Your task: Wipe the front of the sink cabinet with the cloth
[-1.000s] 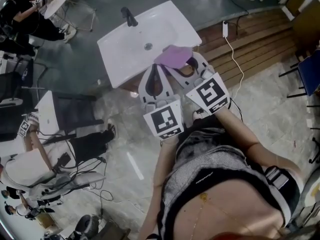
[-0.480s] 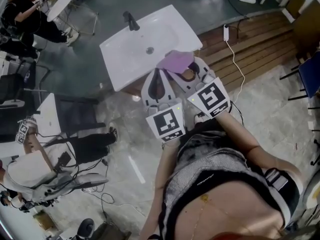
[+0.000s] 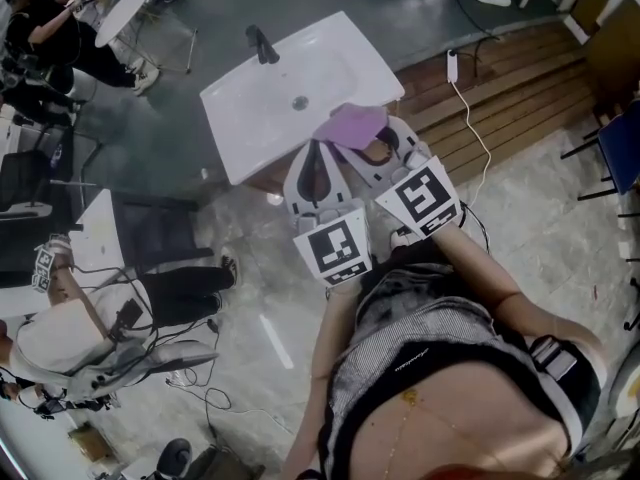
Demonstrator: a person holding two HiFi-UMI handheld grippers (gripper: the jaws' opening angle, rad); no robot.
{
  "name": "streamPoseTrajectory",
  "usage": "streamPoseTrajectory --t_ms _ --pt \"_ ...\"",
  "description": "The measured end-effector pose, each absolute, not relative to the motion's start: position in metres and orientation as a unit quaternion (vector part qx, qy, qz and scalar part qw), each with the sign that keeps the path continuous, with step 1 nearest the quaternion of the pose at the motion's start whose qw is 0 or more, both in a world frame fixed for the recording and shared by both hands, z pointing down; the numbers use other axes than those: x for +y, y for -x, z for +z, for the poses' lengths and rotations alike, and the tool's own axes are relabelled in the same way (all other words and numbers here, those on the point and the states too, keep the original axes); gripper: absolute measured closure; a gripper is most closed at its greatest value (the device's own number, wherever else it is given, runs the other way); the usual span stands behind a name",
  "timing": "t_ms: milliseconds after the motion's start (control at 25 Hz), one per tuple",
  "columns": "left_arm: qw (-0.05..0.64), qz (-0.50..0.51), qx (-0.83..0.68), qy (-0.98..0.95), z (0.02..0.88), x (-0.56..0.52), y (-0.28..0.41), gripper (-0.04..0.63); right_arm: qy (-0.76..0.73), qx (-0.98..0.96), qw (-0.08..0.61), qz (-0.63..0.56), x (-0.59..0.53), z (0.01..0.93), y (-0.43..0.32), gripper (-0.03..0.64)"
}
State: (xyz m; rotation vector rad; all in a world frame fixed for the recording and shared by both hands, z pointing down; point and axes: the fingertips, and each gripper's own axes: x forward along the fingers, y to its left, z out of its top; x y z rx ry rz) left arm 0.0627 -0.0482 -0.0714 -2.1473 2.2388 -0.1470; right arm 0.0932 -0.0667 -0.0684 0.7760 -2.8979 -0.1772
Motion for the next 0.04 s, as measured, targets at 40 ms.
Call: streamPoseTrajectory --t_ms 40 --pt "0.018 -0.048 0.721 0.691 -0.07 -0.0477 -0.0628 0.595 -0.257 -0.962 0.069 -0.058 -0.0663 -0.0672 -0.0933 0.451"
